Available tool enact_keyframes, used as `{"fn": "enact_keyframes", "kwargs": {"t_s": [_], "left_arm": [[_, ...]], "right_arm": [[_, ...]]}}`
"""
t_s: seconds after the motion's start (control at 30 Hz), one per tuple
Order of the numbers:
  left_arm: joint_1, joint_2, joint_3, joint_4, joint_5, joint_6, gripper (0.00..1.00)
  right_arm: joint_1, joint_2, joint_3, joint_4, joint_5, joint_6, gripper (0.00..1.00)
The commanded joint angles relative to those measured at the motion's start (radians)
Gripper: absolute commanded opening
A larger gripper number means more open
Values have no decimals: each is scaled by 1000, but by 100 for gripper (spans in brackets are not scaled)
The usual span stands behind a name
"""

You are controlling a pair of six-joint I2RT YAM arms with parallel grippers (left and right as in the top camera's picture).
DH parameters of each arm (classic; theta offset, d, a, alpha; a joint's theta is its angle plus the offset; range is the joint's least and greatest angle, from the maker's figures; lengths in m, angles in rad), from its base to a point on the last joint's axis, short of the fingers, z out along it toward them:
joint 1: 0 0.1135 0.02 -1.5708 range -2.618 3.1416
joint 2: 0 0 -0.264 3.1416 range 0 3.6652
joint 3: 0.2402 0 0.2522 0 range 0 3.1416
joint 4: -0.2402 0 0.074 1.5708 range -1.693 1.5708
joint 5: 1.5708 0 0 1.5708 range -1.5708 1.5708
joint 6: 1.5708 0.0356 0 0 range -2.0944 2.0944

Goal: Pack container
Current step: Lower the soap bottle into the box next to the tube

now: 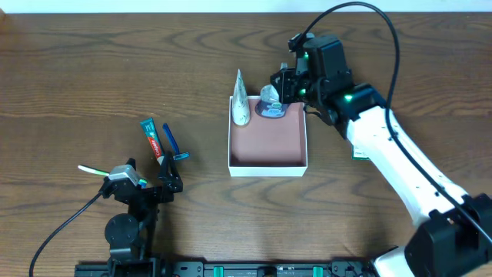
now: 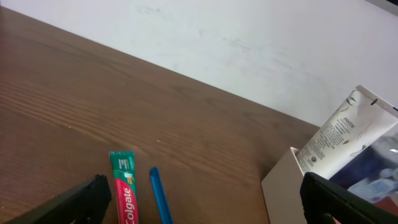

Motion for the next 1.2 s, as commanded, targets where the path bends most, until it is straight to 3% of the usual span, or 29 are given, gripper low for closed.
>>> {"fn": "enact_keyframes", "kwargs": {"t_s": [0.0,0.23,0.73,1.17], "left_arm": [[7,-5,-27,-15,0,9,98],[7,-5,-27,-15,0,9,98],[7,-5,-27,-15,0,9,98],[7,-5,-27,-15,0,9,98]], "right_arm": [[18,16,21,37,1,-10,5],[44,65,21,83,0,-92,6],[61,121,21,111,1,-123,7],[61,124,21,114,0,-156,20]]}}
